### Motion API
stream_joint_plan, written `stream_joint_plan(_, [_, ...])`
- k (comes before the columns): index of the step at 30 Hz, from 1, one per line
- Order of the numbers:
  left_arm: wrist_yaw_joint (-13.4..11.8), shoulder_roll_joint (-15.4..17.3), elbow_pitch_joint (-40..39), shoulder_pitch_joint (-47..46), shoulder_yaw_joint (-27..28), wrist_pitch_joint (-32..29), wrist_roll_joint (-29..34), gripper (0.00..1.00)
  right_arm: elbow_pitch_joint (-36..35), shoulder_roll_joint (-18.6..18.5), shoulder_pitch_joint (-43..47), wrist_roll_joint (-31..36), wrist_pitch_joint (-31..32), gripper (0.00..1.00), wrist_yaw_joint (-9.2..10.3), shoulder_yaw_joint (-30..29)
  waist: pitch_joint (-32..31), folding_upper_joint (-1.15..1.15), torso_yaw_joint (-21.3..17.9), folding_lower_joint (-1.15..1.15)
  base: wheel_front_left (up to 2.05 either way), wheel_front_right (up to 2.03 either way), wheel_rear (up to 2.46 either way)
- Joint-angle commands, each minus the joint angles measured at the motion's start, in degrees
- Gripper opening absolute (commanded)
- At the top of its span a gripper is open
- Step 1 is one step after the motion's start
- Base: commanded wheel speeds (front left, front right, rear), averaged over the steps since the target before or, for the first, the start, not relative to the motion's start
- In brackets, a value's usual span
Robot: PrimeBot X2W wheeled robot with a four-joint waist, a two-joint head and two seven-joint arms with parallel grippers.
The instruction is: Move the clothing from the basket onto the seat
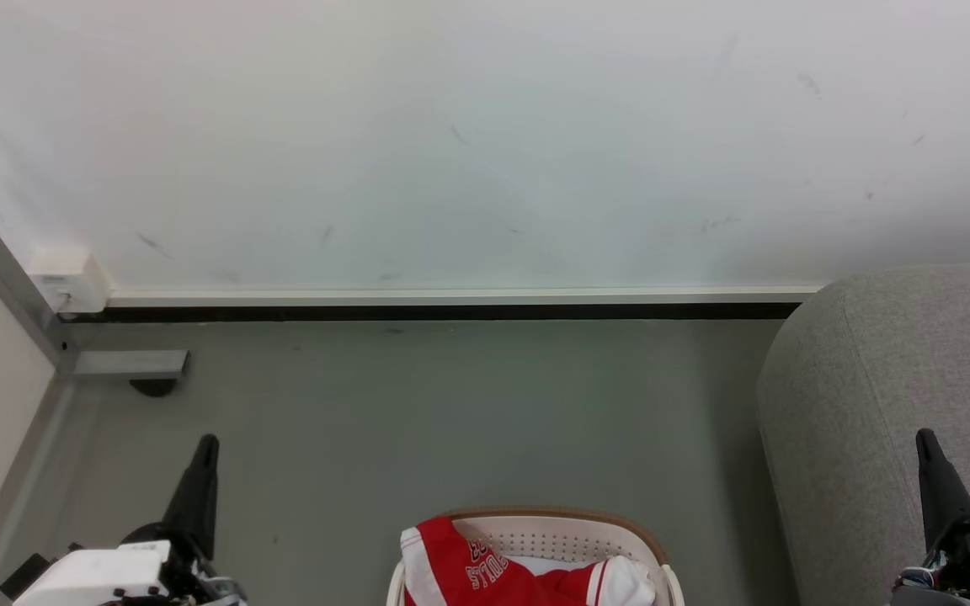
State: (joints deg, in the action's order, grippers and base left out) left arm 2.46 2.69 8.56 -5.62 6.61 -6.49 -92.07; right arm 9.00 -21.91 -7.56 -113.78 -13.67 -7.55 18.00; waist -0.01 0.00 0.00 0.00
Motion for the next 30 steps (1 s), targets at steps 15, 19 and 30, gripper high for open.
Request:
stream_joint_plan(15, [0.21, -0.30, 0.96, 0.87, -0.50, 0.80, 0.13, 1.00, 0.45, 1.56, 1.04, 0.99, -0.02, 1.00, 0.00, 0.59, 0.03, 0.00, -0.01, 0.00, 0.00, 0.00, 0.00])
stream_joint_plan(19, [0.50, -0.27, 0.50, 0.85, -1.13, 1.98, 0.45, 1.00, -0.11, 2.57, 1.13, 2.39, -0.10, 1.00, 0.01, 0.29, 0.02, 0.00, -0.05, 0.00, 0.00, 0.00, 0.00])
stream_joint_plan(30, [1.21, 0.27, -1.47, 0.84, -2.45, 5.04, 7.43, 1.00, -0.92, 4.97, 1.24, 9.74, -0.31, 1.00, 0.02, -1.92, 0.00, 0.00, -0.34, 0.00, 0.00, 0.00, 0.00])
